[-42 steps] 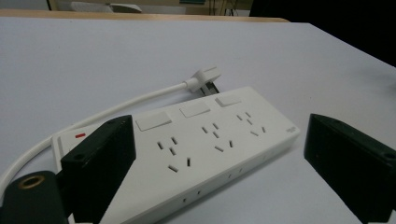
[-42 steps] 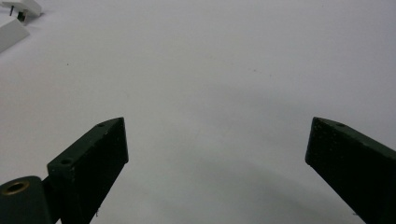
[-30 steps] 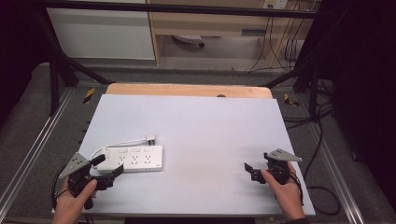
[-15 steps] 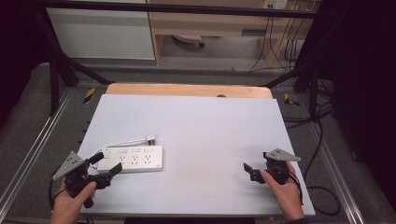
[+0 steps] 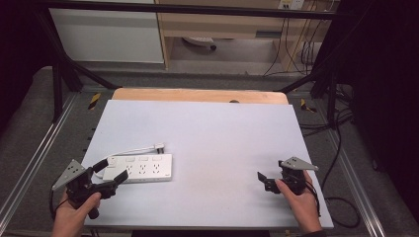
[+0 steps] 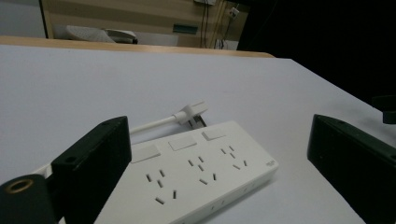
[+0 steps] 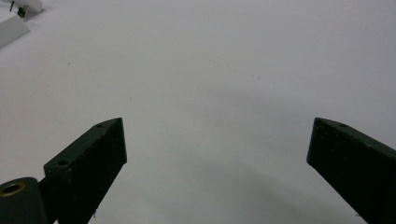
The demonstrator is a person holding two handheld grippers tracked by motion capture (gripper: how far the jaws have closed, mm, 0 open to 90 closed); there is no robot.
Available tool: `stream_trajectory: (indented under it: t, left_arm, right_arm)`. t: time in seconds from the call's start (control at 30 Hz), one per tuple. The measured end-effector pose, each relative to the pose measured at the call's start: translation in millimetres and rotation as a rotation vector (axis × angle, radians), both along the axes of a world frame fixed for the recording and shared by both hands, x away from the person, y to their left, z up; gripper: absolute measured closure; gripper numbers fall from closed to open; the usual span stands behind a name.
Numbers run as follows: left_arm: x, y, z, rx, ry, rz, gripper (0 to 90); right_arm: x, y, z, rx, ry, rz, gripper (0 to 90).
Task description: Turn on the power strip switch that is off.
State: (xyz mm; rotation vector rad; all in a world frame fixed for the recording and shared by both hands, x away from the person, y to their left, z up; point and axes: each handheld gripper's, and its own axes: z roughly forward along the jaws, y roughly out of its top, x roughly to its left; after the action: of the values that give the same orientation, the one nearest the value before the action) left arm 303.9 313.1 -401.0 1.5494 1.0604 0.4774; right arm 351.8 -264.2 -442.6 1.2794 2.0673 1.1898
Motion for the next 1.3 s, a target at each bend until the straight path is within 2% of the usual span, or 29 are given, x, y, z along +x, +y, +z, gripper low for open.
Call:
stream_trajectory:
  t: [0.07, 0.13, 0.33, 0.53, 0.73, 0.87, 1.07, 1.23, 1.3]
  left_arm:
    - [1.6, 1.0, 3.9, -0.024, 0.005, -0.008, 6.4]
    - [2.2, 0.9, 5.7, -0.021, -0.001, -0.008, 6.4]
    - [7.3, -4.1, 15.1, 0.015, -0.001, -0.011, 6.6]
    - [14.8, -6.6, 22.3, 0.034, 0.023, -0.031, 7.2]
    - [22.7, 0.0, 33.1, 0.060, 0.031, -0.025, 7.2]
    - [25.5, 2.2, 39.6, 0.057, 0.024, -0.018, 7.3]
    - [34.3, -1.3, 46.8, 0.098, 0.028, -0.031, 7.3]
    - [38.4, -10.1, 51.2, 0.137, 0.026, -0.065, 7.9]
    - [39.5, -12.6, 52.2, 0.140, 0.024, -0.069, 7.9]
  right_arm:
    - [-0.2, 0.2, 0.3, 0.002, 0.000, -0.001, 5.0]
    - [0.0, -0.1, 0.0, -0.001, 0.000, -0.003, 5.0]
    - [0.5, -0.4, 0.0, 0.003, 0.001, -0.005, 4.9]
    - [0.3, -1.2, 0.2, 0.005, 0.004, -0.008, 4.7]
    - [0.5, -2.1, 0.0, 0.008, 0.003, -0.017, 4.6]
    - [1.0, -2.2, -0.3, 0.009, 0.007, -0.017, 4.7]
    - [0.8, -3.0, -0.2, 0.013, 0.006, -0.020, 4.7]
    - [0.8, -2.7, -0.1, 0.011, 0.006, -0.018, 4.7]
    - [1.0, -2.9, -0.2, 0.012, 0.005, -0.019, 4.7]
